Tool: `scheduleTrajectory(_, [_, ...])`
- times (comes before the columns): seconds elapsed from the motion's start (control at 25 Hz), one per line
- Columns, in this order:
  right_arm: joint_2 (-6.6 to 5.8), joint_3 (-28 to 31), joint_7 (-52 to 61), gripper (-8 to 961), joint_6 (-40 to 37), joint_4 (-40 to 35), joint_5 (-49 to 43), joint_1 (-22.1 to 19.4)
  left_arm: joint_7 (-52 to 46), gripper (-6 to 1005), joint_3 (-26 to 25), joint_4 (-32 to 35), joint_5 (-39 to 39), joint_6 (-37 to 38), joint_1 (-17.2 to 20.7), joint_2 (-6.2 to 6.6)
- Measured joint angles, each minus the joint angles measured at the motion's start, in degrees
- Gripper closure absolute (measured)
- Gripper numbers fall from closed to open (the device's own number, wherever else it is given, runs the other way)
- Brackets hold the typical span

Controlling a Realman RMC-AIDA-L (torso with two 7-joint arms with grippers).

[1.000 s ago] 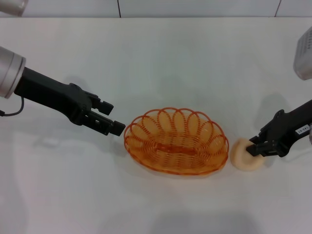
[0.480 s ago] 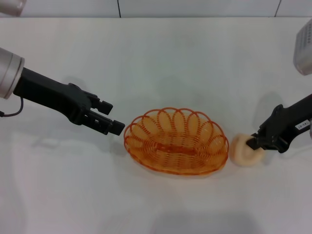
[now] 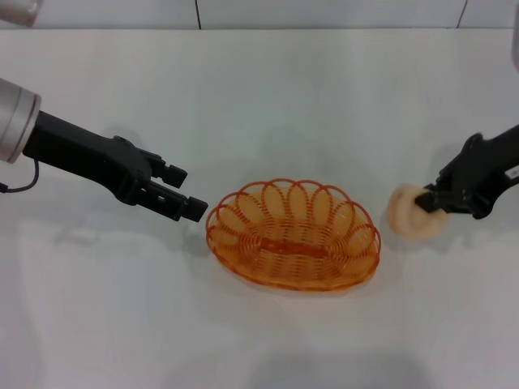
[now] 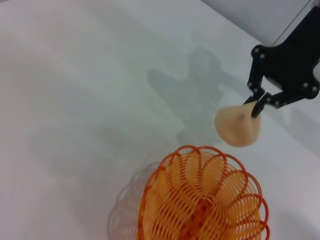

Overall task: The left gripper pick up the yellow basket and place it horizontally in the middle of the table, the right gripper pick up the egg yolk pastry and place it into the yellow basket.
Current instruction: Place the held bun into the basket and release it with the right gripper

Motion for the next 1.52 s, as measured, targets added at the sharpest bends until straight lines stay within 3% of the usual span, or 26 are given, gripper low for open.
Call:
scheduleTrajectory(0.36, [0.57, -1.2, 2.4, 918, -1.5, -4.9, 1.6, 0.8, 0.0, 141, -0.7, 0.0, 0.0, -0.5, -0.2, 0.01])
scheduleTrajectory(1.0, [0.89, -15.2, 3.4, 920, 8.5, -1.0, 8.8, 3.4, -0.1, 141, -0.8, 0.1, 0.0, -0.6, -0.4, 0.09])
scheduleTrajectory(1.52, [0.98, -20.3, 3.4, 910, 13.4, 1.9, 10.8, 4.8, -0.3, 141, -0.8, 0.1, 0.1, -0.6, -0.2, 0.12])
